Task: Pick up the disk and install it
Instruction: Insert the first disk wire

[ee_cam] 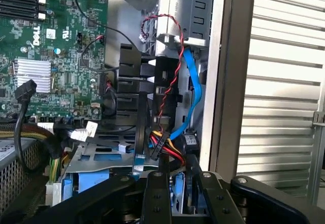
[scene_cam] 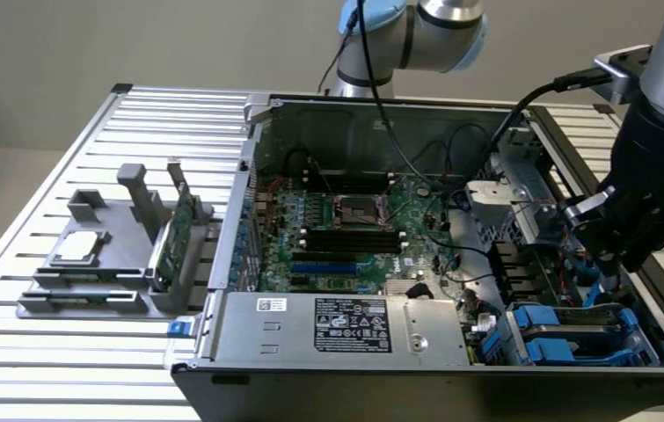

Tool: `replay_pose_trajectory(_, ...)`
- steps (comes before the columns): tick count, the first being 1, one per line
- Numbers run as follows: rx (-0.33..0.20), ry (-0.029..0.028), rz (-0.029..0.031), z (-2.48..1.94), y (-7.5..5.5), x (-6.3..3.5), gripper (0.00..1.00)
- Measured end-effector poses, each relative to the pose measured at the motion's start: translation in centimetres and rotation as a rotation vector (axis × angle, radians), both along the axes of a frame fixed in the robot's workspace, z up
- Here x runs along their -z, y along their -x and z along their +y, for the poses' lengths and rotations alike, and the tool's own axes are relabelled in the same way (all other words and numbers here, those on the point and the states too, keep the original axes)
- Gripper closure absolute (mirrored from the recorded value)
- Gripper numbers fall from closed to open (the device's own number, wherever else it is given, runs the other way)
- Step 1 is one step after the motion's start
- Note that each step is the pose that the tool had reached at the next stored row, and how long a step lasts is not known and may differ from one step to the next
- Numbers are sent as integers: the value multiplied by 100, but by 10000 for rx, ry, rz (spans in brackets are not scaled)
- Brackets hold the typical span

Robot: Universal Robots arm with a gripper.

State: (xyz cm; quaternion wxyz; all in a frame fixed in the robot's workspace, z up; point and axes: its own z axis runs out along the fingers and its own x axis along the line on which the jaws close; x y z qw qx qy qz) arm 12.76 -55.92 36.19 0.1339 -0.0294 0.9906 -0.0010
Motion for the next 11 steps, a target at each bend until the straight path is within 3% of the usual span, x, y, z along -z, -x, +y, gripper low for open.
replay_pose_trajectory(5, 139, 0, -98, 9, 95, 10, 73)
replay_pose_trajectory(11, 610, 5, -115, 9, 130, 12, 73)
